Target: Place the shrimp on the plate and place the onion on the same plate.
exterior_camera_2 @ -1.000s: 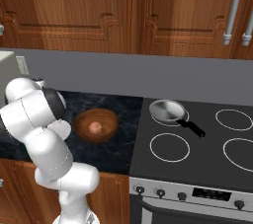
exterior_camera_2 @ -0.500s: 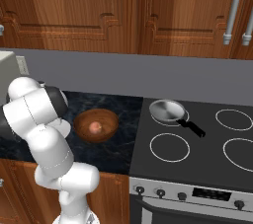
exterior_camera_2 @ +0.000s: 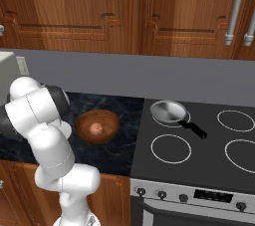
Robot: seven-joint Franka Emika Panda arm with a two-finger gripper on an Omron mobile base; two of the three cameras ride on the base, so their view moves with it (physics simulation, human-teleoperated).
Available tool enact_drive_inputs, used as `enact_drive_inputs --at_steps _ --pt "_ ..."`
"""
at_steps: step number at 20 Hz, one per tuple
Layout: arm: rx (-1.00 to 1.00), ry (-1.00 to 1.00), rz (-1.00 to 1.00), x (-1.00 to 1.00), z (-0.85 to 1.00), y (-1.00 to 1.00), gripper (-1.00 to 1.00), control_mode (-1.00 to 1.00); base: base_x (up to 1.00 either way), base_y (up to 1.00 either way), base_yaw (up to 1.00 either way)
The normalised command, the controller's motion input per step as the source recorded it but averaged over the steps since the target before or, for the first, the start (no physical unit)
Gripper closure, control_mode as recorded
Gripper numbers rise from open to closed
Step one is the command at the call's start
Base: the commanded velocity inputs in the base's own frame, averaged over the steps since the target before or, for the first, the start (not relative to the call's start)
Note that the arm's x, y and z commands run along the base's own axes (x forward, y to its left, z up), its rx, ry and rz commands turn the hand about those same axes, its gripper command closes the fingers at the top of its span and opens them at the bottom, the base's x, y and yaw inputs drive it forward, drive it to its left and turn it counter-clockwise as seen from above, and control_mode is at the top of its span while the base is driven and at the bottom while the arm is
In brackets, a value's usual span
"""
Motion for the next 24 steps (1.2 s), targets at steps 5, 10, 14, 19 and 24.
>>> enact_drive_inputs --at_steps 5,10,14,19,24 --pt "0.0 0.0 0.0 0.0 0.0 0.0 -1.0 -1.0 0.0 0.0 0.0" --pt "-0.01 -0.15 0.0 -0.1 0.25 -0.05 -1.0 -1.0 0.0 0.0 0.0" --pt "-0.02 -0.31 0.0 -0.51 0.34 -0.24 -1.0 -1.0 0.0 0.0 0.0" --pt "0.0 -0.33 0.0 -0.51 0.46 -0.48 -1.0 -1.0 0.0 0.0 0.0" --pt "0.0 -0.19 0.0 -0.4 0.79 -0.52 -1.0 -1.0 0.0 0.0 0.0"
